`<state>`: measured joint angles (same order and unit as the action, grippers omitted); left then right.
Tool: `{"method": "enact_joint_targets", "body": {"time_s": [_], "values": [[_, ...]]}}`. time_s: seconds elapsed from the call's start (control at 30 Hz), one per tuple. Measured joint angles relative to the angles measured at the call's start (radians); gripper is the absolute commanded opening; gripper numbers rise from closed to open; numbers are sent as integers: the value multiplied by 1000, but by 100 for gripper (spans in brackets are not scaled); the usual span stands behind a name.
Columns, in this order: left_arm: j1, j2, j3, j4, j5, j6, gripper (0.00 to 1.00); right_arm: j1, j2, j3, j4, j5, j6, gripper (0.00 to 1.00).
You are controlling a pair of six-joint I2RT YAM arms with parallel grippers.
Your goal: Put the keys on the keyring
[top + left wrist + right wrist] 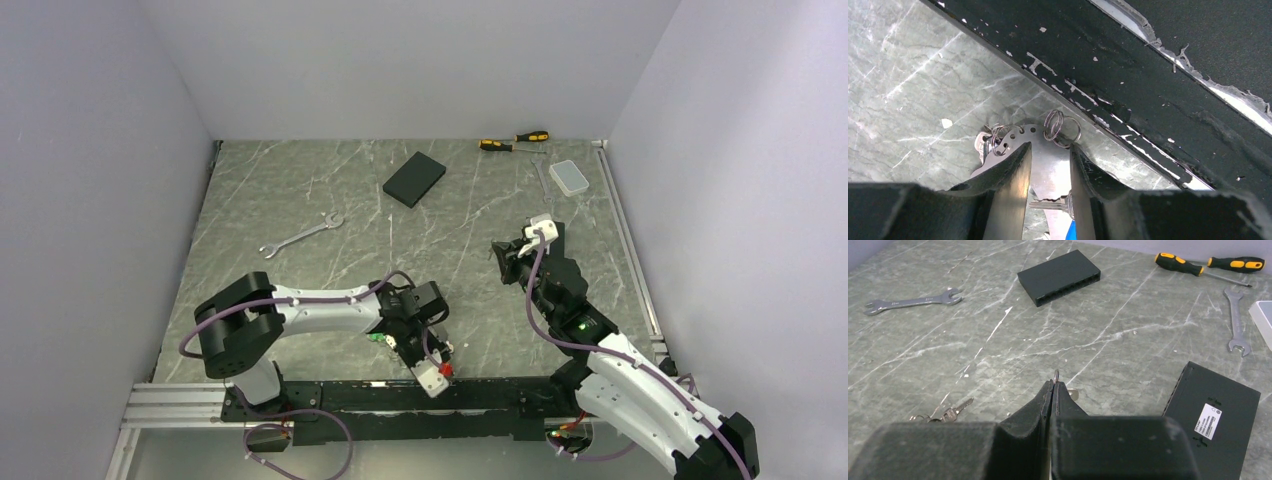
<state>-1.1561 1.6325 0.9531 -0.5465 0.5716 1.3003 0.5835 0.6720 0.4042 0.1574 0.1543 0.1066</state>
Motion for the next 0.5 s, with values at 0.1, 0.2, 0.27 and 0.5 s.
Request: {"method": "enact_joint_targets", "body": {"time_s": [0.1, 0.2, 0.27, 0.5], "values": [[-7, 5, 0, 6, -8, 6, 38, 0, 0, 0, 0, -5, 2, 0], [-12, 6, 0, 10, -14, 13, 36, -1, 0, 0, 0, -8, 3, 0], [-18, 8, 0, 11, -19, 17, 34, -1, 0, 0, 0, -8, 3, 0], [-29, 37, 0, 20, -34, 25, 31, -1, 0, 0, 0, -8, 3, 0]]}}
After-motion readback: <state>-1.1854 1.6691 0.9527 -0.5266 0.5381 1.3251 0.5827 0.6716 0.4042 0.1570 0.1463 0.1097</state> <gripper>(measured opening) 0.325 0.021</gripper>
